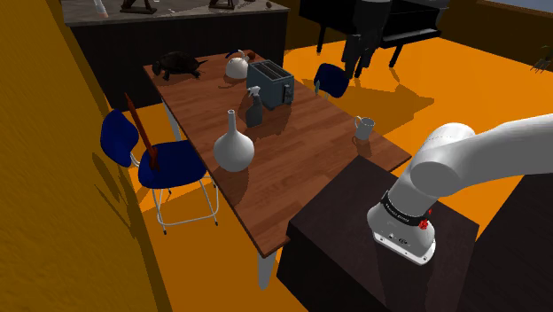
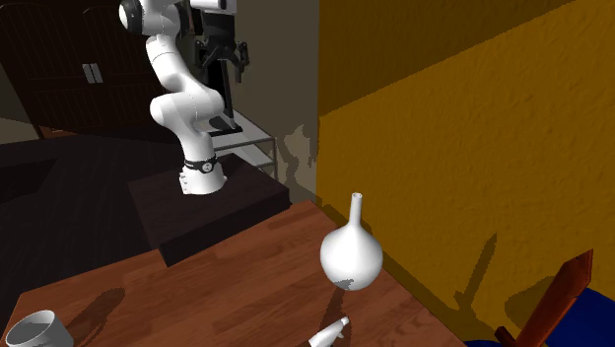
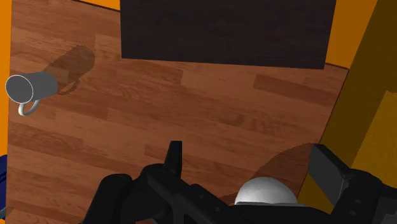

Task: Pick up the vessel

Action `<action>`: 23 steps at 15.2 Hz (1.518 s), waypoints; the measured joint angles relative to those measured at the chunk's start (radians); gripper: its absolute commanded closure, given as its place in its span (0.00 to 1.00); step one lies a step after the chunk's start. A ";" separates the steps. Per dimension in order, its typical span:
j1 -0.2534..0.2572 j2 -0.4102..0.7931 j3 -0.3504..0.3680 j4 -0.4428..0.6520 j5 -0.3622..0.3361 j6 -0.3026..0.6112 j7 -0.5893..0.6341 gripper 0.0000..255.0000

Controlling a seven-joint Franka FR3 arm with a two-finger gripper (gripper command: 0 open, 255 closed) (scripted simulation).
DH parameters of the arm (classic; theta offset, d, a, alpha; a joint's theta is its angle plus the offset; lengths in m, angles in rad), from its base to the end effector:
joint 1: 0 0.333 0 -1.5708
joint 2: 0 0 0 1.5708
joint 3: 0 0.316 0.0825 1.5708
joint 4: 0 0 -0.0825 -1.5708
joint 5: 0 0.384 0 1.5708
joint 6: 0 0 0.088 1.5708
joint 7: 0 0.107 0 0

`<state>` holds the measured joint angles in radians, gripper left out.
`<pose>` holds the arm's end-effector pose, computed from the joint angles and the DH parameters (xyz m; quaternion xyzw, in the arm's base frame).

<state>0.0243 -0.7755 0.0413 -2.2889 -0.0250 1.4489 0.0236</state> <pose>0.2967 0.0210 0.6082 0.9990 0.0135 -0.0314 0.0281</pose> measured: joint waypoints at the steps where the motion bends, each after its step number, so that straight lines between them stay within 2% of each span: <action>1: 0.000 0.000 0.000 0.000 0.000 0.000 0.000 0.00; 11: 0.011 0.285 0.049 0.049 0.030 0.226 0.056 0.00; 18: 0.017 0.537 0.085 0.164 0.031 0.356 0.099 0.00; 23: 0.029 0.736 0.108 0.298 0.017 0.417 0.139 0.00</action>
<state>0.0531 -0.0395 0.1494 -1.9907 -0.0083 1.8659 0.1625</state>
